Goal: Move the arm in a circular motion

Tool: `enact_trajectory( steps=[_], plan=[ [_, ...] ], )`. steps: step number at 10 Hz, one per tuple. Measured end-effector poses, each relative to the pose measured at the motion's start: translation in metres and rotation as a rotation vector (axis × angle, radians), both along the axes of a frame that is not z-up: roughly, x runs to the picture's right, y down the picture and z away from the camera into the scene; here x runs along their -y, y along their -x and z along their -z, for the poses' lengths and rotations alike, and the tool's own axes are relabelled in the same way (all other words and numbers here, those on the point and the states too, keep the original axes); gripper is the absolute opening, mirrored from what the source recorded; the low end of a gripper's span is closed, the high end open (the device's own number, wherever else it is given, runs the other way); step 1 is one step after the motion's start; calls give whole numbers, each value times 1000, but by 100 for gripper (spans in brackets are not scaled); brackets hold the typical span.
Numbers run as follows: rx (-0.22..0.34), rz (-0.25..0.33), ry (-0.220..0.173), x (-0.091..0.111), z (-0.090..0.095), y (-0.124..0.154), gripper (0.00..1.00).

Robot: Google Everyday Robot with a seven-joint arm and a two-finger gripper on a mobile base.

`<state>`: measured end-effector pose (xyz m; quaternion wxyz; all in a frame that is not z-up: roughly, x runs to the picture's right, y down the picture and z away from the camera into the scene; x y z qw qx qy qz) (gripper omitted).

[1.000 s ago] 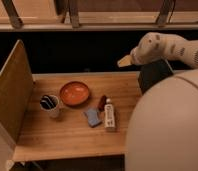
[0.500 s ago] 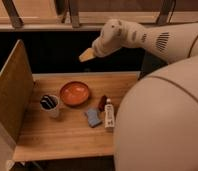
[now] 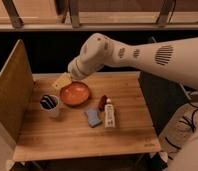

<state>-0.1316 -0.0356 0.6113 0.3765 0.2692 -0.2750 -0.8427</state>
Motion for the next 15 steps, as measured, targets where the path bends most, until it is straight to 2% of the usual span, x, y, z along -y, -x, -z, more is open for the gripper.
enact_trajectory(
  steps=[1, 3, 5, 7, 8, 9, 10, 11, 12, 13, 14, 15],
  plan=[
    [16, -22, 31, -11, 2, -11, 80],
    [-10, -101, 60, -14, -1, -52, 80],
    [-93, -226, 70, -11, -7, -124, 80],
    [-176, -300, 56, -4, -16, -177, 80],
    [-273, -350, 13, 16, -30, -226, 80],
    [-319, -354, -32, 39, -42, -240, 80],
    [-335, -341, -69, 61, -53, -236, 80],
    [-336, -319, -105, 87, -65, -220, 80],
    [-317, -291, -124, 105, -74, -196, 80],
    [-293, -264, -128, 113, -80, -173, 80],
    [-245, -214, -124, 115, -83, -135, 80],
    [-211, -179, -113, 109, -82, -110, 80]
  ],
)
